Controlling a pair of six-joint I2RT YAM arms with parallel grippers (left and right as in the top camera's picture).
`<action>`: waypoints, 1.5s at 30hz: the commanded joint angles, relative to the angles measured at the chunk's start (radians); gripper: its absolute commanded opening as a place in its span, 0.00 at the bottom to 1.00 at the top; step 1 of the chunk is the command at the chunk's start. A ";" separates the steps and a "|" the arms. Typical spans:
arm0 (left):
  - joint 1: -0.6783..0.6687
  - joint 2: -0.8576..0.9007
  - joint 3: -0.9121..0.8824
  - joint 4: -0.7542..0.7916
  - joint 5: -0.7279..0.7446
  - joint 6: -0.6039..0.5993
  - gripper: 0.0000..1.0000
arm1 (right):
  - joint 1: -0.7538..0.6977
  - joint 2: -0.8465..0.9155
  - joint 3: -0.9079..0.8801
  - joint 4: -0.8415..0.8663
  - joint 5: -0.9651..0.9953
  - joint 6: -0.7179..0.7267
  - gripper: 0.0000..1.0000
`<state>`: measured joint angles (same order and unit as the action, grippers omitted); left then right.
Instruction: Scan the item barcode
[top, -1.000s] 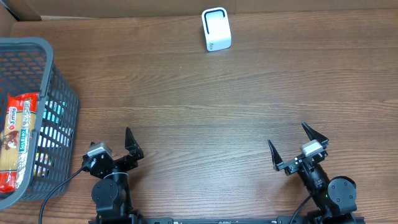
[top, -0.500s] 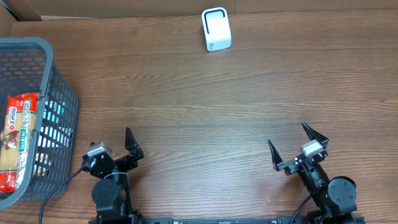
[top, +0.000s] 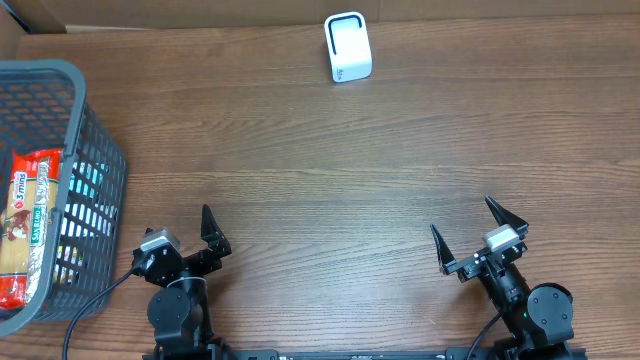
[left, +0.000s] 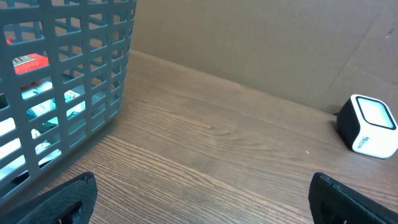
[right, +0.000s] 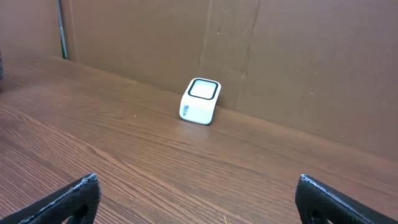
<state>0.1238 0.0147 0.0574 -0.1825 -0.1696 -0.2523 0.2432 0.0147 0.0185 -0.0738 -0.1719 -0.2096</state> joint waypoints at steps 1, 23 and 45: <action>-0.006 -0.010 -0.001 0.000 -0.014 0.016 1.00 | 0.005 -0.012 -0.010 0.005 0.006 0.007 1.00; -0.006 -0.010 -0.001 0.000 -0.014 0.016 1.00 | 0.005 -0.012 -0.010 0.005 0.007 0.007 1.00; -0.006 -0.010 -0.001 0.020 0.087 -0.062 0.99 | 0.005 -0.012 -0.010 0.005 0.006 0.008 1.00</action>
<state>0.1238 0.0147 0.0574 -0.1703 -0.1394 -0.2890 0.2432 0.0147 0.0185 -0.0742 -0.1715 -0.2096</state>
